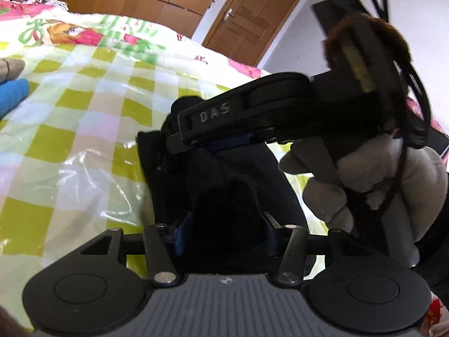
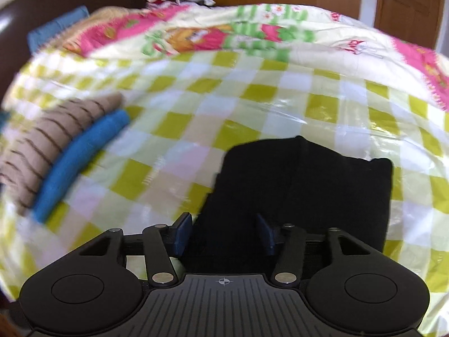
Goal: Fold small clothes
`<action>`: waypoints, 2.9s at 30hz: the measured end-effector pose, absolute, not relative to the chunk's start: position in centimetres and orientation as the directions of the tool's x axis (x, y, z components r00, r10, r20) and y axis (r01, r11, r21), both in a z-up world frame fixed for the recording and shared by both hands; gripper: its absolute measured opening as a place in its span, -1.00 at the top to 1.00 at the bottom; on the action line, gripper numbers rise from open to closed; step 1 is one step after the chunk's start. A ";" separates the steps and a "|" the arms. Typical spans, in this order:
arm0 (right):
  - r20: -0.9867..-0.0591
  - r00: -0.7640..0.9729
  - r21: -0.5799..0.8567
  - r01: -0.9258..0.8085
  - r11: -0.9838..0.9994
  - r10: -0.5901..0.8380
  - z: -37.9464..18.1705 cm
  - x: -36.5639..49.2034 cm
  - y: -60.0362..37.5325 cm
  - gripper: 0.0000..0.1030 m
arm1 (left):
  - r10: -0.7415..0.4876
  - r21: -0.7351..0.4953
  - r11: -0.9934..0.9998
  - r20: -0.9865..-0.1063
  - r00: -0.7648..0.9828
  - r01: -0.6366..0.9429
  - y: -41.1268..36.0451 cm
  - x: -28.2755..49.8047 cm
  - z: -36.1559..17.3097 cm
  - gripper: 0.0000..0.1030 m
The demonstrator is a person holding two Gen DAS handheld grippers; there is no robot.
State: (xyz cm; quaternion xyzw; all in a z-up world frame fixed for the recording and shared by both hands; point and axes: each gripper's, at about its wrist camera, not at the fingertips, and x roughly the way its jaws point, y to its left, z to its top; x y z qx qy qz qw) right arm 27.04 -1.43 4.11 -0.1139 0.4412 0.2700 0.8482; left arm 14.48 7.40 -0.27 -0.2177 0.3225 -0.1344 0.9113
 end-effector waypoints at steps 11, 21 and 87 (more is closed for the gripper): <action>-0.803 0.425 0.172 -0.507 0.845 0.418 4.1 27.0 -4.8 0.83 | -0.449 -0.512 0.844 -0.511 0.733 0.159 6.8 14.8 -0.7 0.20; -0.644 0.497 0.299 -0.537 0.789 0.582 10.5 25.9 -6.9 0.84 | -0.502 -0.603 0.763 -0.327 0.800 0.232 11.4 13.1 2.4 0.12; -0.675 0.387 0.308 -0.626 0.717 0.628 0.0 21.7 -6.2 0.63 | -0.151 -0.191 0.981 -0.620 0.770 0.039 9.6 25.9 -3.0 -0.13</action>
